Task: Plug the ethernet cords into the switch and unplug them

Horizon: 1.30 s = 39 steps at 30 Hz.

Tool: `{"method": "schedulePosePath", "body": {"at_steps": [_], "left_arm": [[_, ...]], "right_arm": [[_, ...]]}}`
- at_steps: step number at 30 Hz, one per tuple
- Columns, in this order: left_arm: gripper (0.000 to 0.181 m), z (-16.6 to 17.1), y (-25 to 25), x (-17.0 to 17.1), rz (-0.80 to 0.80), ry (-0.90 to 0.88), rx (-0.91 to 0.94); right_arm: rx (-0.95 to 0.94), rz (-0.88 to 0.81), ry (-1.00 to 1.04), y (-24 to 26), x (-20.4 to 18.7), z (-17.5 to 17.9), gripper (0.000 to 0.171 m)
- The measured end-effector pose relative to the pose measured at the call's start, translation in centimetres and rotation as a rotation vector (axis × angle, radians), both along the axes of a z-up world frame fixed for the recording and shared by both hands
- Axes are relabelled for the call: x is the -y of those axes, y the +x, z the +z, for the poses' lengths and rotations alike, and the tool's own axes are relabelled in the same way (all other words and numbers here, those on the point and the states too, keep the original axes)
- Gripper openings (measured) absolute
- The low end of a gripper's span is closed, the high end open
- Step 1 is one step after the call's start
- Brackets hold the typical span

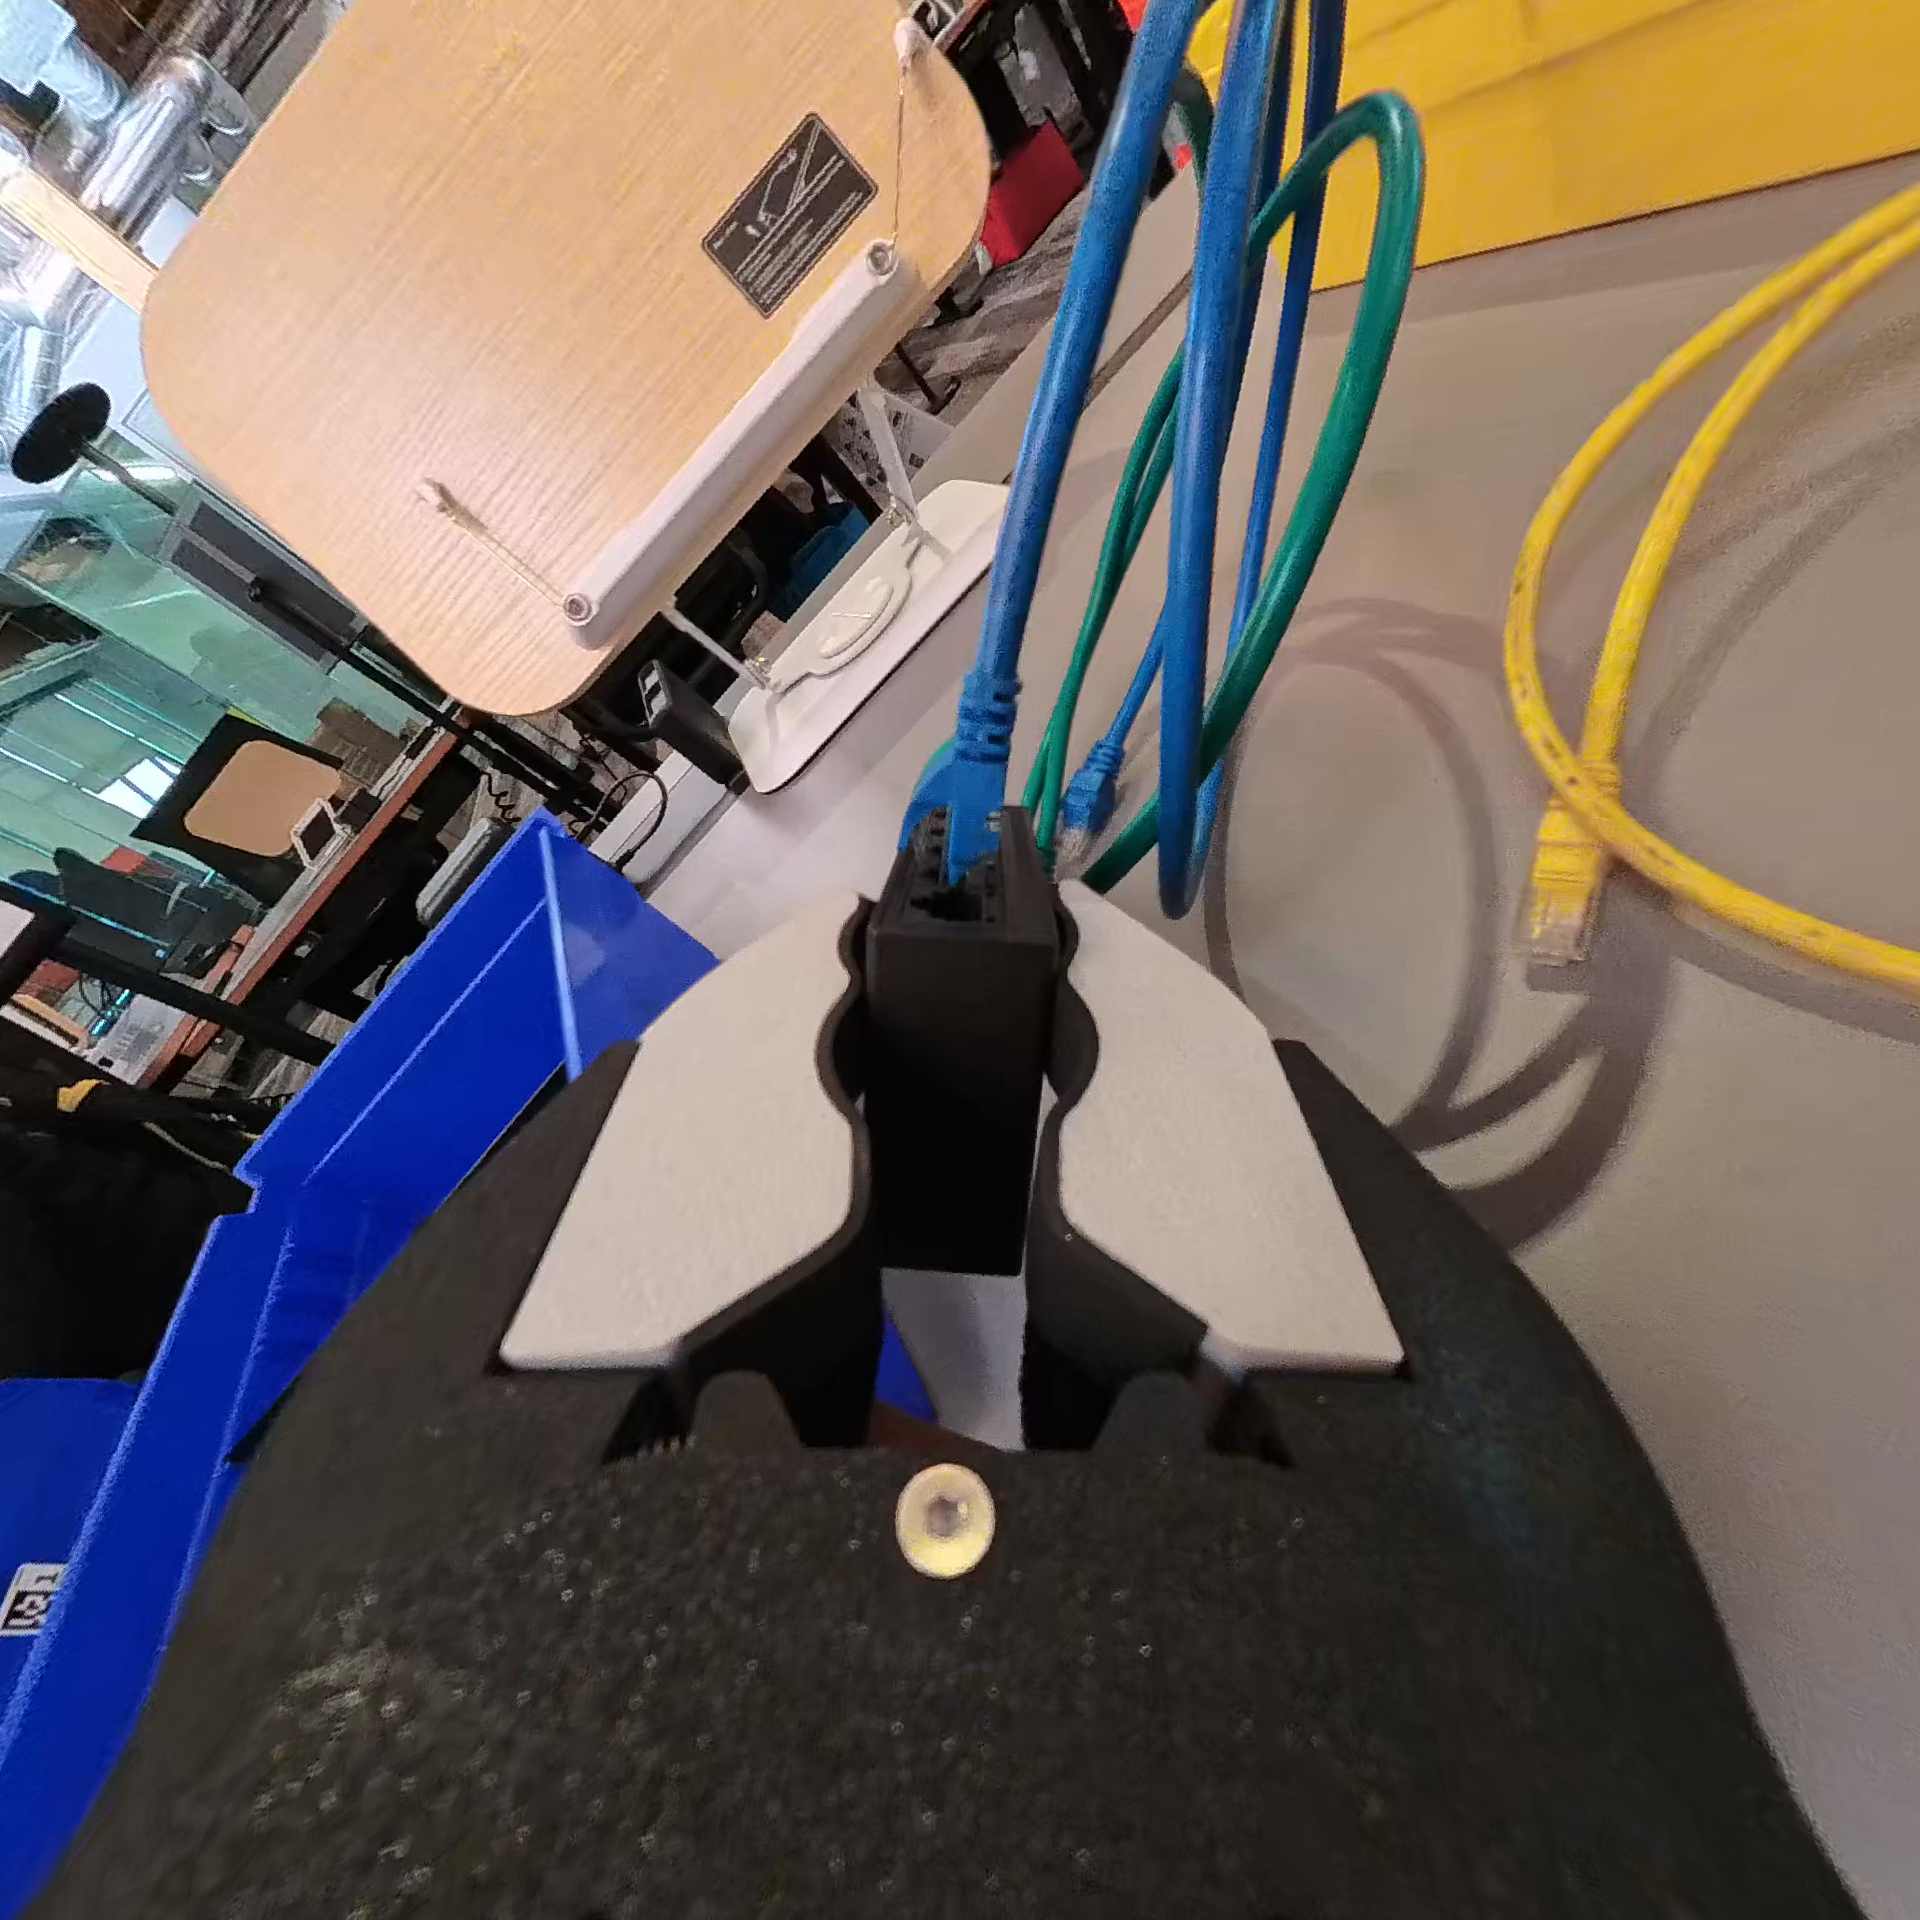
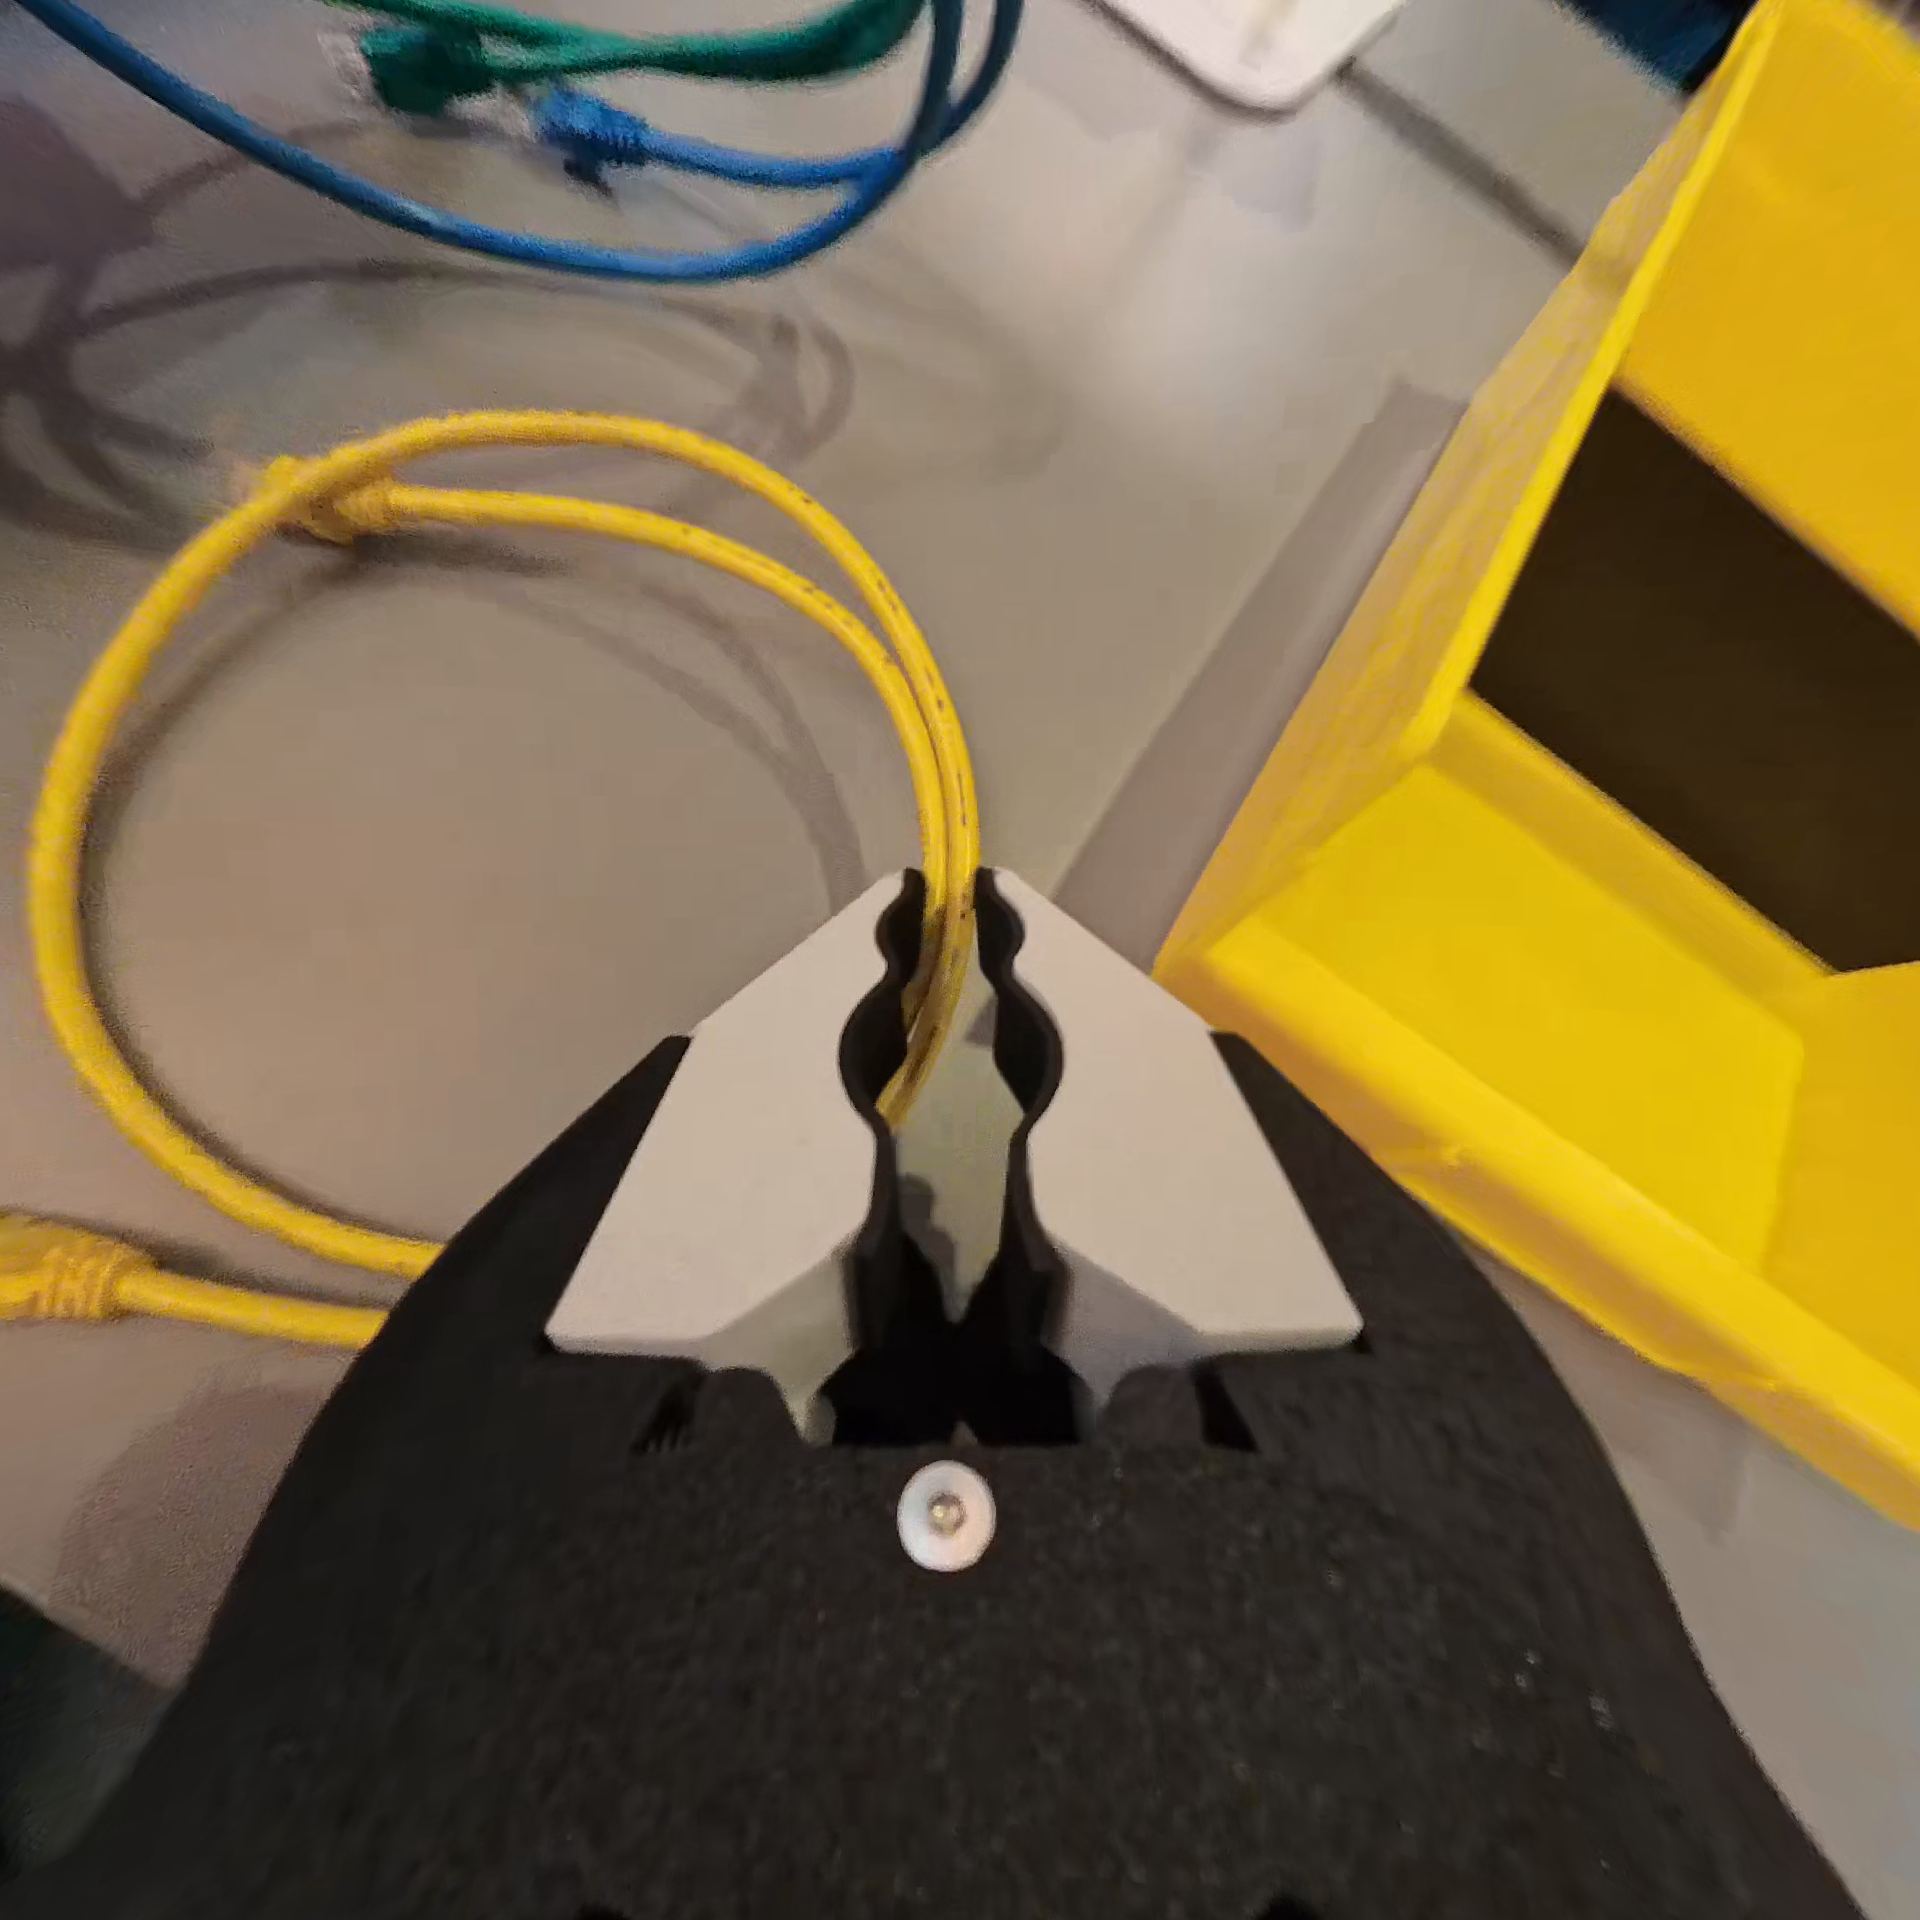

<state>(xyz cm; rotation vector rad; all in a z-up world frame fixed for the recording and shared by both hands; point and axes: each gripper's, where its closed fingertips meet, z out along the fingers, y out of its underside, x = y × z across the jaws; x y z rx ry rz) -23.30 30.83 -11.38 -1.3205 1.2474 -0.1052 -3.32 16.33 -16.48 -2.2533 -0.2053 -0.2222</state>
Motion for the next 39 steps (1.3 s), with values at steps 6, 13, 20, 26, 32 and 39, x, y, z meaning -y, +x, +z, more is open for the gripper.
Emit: {"method": "schedulePosePath", "body": {"at_steps": [6, 13, 20, 26, 32, 39], "left_arm": [[0.029, -0.1, -0.3, -0.3, 0.007, -0.021, 0.011], [0.029, -0.5, 0.1, 0.0, -0.011, -0.028, -0.002], [0.029, -0.6, 0.2, 0.2, -0.018, -0.024, -0.011], [0.029, -0.7, 0.5, 0.4, -0.022, -0.025, -0.022], [0.029, -1.0, 0.7, 0.8, -0.037, -0.017, -0.038], [0.029, -0.9, 0.8, 1.4, -0.06, 0.017, -0.061]], "right_arm": [[0.201, 0.023, 0.141, 0.7, 0.9, 7.0, 0.008], [0.353, -0.171, 0.35, 7.3, 4.3, 18.4, 0.009], [0.11, -0.473, 0.484, 18.9, 8.3, 19.6, 0.008], [0.055, -0.536, 0.155, 21.6, 5.8, 9.6, 0.008], [0.175, -0.559, -0.201, 22.0, 4.8, 5.4, 0.008], [0.318, -0.577, -0.376, 24.5, 3.7, 3.8, 0.013]]}}
